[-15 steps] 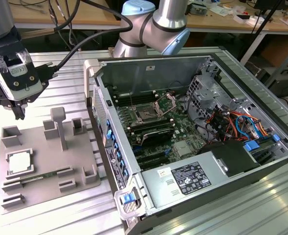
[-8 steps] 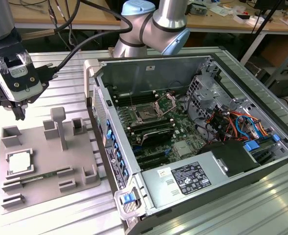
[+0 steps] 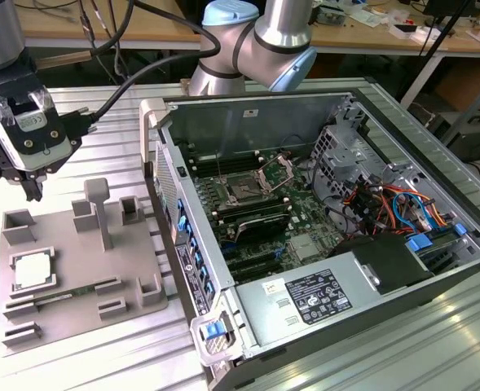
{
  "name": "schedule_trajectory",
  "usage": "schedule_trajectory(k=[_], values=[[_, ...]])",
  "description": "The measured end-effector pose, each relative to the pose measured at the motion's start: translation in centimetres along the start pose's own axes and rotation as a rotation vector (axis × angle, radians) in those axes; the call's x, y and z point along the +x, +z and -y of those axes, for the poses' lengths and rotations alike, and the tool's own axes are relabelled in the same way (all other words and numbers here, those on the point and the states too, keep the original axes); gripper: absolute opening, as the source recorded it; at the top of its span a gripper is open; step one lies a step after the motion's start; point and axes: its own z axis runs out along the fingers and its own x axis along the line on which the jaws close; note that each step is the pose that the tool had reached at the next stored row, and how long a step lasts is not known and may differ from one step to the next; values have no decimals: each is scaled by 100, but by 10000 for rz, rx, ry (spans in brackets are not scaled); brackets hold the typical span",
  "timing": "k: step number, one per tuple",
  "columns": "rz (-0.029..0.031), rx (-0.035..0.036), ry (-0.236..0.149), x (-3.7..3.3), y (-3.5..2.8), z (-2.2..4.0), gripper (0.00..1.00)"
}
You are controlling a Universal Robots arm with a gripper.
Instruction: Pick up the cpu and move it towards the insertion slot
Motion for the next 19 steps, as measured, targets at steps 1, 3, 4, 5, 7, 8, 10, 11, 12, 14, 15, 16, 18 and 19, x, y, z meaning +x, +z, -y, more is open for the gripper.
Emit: schedule_trajectory(k=[1,3,4,5,7,8,10,11,12,14,15,16,18,19], values=[[1,0,0,0,1,0,11],[0,0,0,0,4,0,11],[1,0,0,0,6,0,11],[1,-1,0,0,7,0,11],[1,0,0,0,10,0,11],[1,0,0,0,12,0,11],[1,0,0,0,20,1,11],[0,0,0,0,21,1,11],[0,0,0,0,22,1,11],[0,0,0,0,25,1,11],[0,0,0,0,27,1,11],[1,0,1,0,28,1,11],[1,0,0,0,32,1,11],[1,-1,0,0,34,1,11]])
